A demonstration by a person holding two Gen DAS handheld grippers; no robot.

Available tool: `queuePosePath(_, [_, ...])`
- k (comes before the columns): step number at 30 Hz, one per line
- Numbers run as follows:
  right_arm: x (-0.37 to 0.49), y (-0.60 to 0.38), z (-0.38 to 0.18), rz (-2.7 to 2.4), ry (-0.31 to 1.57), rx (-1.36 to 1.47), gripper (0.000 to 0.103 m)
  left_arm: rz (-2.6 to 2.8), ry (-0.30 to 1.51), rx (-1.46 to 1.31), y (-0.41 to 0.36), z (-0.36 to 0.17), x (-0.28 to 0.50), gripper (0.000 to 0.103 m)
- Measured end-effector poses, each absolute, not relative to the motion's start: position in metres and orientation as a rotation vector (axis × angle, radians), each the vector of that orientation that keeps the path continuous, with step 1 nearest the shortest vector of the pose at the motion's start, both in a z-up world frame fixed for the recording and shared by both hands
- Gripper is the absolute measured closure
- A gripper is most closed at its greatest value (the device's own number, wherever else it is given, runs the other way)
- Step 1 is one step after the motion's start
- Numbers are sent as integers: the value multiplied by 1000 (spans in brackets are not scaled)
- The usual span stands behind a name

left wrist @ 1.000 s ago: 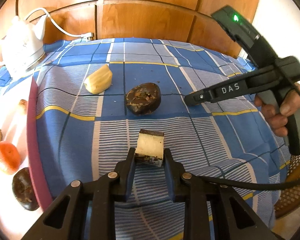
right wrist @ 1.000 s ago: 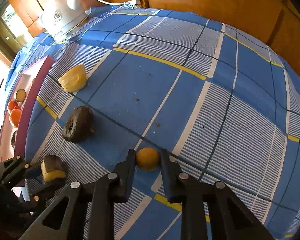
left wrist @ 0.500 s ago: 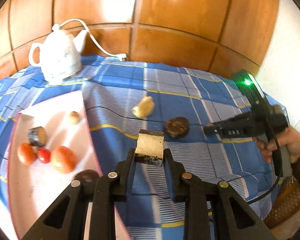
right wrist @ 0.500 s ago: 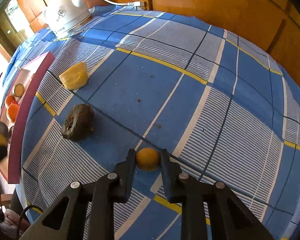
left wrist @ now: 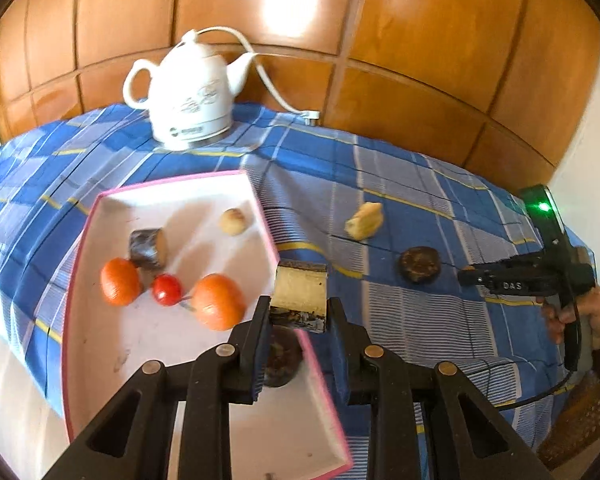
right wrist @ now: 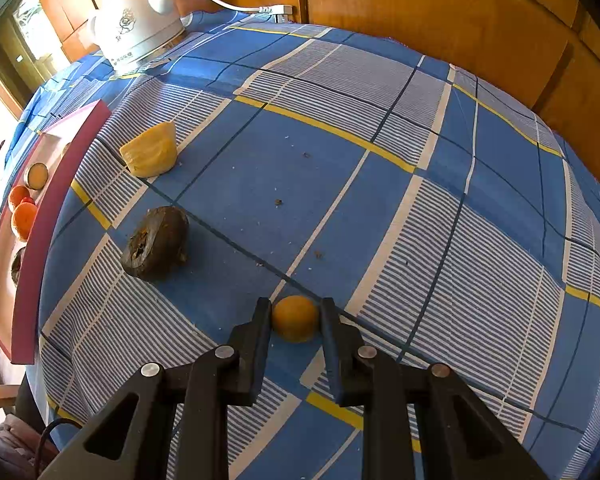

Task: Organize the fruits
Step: 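Carry the pale block into the pink tray and open the left gripper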

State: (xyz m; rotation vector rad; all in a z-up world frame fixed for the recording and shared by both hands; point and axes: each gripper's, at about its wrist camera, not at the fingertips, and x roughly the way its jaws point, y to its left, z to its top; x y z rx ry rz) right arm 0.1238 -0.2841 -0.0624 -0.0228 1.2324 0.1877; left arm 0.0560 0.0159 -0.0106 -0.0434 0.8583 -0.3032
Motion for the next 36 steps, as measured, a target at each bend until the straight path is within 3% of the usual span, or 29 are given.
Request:
queuePosePath(17, [123,-281,-63,179,1227,-40,79,-115,927,-231,107,-29,77,77])
queuePosePath(22, [123,-281,-63,177,1230,-46,79,-80,927,-222,117,-33,83,67])
queuePosePath(31, [123,-280,-62,172,1226,-49,79,5,868,-187,131,-25,62,66])
queuePosePath(36, [123,-280,-63,170,1222,-51,79,65,833,-168,139,-20,54,59])
